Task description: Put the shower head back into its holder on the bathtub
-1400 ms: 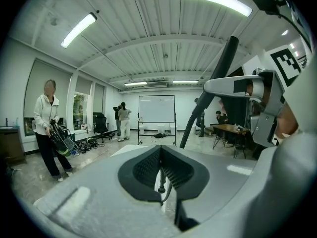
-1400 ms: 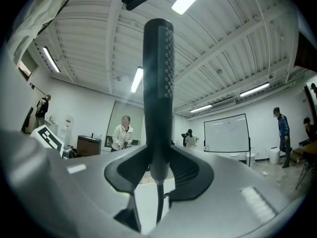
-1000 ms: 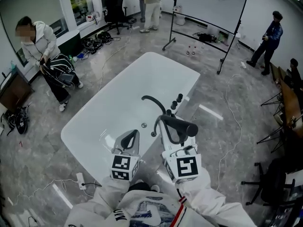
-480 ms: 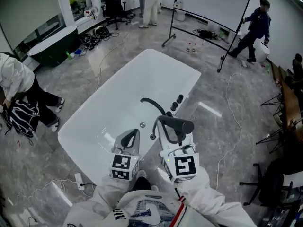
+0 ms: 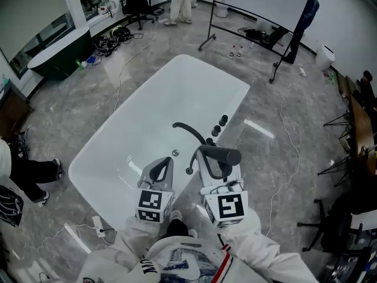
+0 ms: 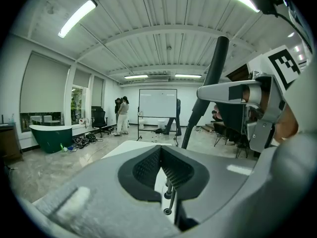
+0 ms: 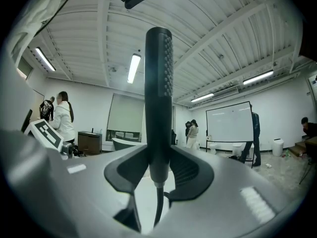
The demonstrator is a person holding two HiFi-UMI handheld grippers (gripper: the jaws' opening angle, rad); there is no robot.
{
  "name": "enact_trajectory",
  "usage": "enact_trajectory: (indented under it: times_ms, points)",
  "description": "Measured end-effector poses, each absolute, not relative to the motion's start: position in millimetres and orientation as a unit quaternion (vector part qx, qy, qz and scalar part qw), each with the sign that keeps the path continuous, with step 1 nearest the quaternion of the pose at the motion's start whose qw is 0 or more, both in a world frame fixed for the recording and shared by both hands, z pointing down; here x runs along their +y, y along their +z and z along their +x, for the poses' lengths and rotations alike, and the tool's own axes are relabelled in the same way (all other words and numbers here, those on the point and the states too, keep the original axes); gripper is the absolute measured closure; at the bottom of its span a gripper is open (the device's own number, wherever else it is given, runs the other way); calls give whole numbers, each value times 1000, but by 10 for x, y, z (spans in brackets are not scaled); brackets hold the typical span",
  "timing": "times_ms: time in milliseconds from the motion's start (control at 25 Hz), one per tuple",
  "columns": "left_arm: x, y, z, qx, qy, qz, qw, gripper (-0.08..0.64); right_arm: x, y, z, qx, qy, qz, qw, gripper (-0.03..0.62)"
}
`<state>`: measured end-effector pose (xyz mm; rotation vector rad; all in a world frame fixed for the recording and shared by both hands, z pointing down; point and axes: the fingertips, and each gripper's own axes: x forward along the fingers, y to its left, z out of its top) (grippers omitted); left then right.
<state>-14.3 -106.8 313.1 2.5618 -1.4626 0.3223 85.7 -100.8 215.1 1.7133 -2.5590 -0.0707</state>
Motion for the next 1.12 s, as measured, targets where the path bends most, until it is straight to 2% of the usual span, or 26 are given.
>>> enact_trajectory:
  times_ms: [1120]
  points:
    - [-1457,3493,-437,-446,116,880,114,561,-1261,2946,696,-794,33,598,103,456]
